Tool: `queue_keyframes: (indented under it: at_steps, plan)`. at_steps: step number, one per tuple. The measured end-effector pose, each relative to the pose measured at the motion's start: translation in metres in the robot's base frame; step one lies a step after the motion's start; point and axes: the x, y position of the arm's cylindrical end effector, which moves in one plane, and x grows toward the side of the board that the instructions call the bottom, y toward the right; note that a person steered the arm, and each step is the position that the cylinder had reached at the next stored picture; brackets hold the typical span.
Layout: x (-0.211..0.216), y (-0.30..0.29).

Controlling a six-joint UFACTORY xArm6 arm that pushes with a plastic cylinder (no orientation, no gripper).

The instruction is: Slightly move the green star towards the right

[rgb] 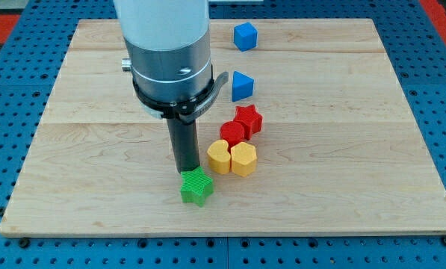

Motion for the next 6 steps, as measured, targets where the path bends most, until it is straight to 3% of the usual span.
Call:
queue_keyframes:
  at_steps: [4, 6]
  plan:
    - [0.089, -0.024]
    - [0.045, 0.056]
